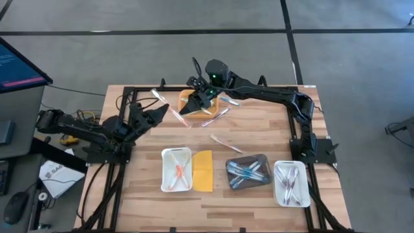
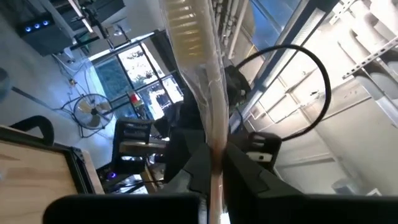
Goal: Pick & Place Toothbrushes
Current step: Put the orange toothbrush into the left white bin
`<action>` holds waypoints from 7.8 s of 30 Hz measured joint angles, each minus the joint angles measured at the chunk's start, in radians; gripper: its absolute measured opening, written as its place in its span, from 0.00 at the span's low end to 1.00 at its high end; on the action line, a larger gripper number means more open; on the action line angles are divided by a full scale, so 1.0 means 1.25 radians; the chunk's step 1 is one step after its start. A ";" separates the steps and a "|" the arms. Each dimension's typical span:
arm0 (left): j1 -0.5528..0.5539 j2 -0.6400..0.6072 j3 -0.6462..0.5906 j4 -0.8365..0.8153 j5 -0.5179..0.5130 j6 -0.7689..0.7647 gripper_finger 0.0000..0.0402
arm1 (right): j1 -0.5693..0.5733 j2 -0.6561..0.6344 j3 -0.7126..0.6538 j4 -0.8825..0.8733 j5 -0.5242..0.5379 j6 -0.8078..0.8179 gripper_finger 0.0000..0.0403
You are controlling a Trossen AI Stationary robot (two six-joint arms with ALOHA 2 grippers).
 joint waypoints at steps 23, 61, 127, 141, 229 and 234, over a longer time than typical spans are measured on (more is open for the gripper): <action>-0.352 0.034 0.000 -0.090 -0.125 -0.177 0.05 | -0.005 0.000 0.000 0.130 -0.055 0.202 0.64; -0.452 0.298 0.251 -0.183 -0.477 -0.282 0.02 | 0.266 -0.490 0.000 -0.841 0.619 -0.339 0.63; -0.241 0.484 0.537 -1.429 0.278 -1.132 0.02 | 0.215 -0.616 -0.229 -0.750 0.618 -0.370 0.63; -0.214 0.484 0.476 -1.394 0.323 -1.133 0.02 | 0.215 -0.616 -0.229 -0.751 0.618 -0.369 0.63; -0.129 0.128 0.473 -1.029 -0.023 -0.092 0.38 | 0.143 0.020 -0.230 -0.833 0.825 -0.654 0.63; -0.129 0.128 0.473 -1.028 -0.023 -0.077 0.38 | 0.164 0.028 -0.260 -0.772 0.828 -0.637 0.63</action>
